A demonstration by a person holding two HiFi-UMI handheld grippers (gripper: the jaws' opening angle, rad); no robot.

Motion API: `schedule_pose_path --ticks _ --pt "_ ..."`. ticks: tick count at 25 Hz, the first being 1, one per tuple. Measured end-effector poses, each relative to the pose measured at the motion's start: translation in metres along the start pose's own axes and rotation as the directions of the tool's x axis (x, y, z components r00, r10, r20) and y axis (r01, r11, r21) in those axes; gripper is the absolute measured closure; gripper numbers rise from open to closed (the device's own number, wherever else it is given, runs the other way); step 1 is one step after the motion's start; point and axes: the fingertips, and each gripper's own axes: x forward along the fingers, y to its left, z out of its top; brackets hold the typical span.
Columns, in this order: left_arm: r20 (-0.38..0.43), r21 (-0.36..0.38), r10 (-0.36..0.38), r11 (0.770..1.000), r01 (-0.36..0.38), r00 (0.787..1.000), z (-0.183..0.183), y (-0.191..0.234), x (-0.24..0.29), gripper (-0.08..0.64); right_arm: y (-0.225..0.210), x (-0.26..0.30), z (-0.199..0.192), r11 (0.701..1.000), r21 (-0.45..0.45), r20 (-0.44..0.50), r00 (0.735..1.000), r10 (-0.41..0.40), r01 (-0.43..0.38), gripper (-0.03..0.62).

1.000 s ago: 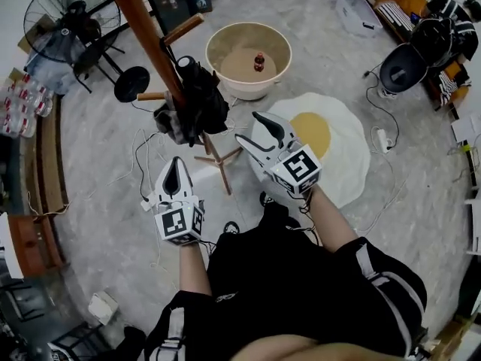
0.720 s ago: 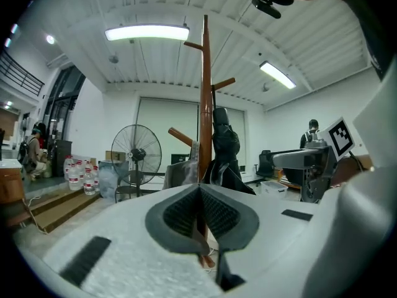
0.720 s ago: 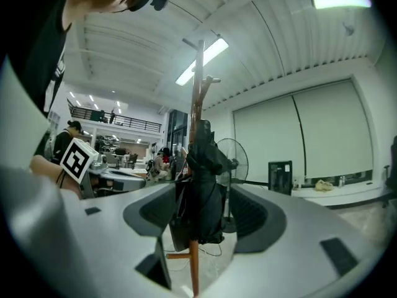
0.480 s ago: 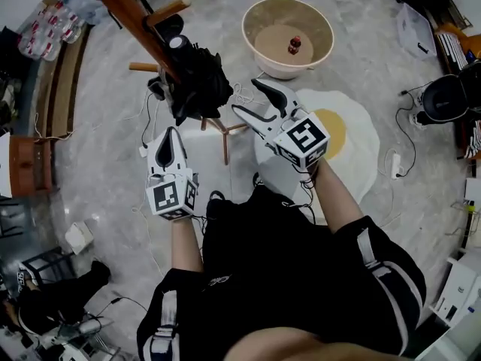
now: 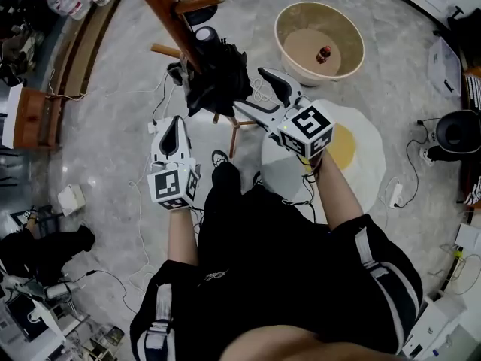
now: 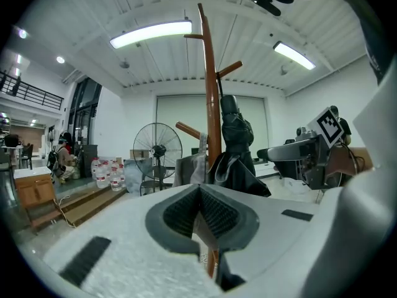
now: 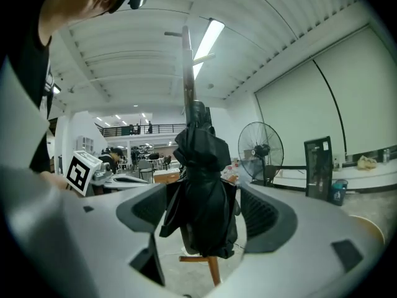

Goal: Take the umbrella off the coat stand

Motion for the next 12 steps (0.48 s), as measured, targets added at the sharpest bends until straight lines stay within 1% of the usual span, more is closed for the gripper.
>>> schedule_pose_path --ticks 6,12 --pt "0.012 -0.028 0.021 0.999 -0.020 1.000 -0.003 0.028 0.017 0.560 -0.009 0.034 0.002 1.000 -0.001 -0.036 0.999 0.024 -0.024 0.172" --pt "0.031 -0.046 0.007 0.999 -0.005 1.000 0.000 0.042 0.033 0.560 -0.008 0.059 0.001 0.997 0.006 -0.075 0.995 0.072 -0.072 0.144"
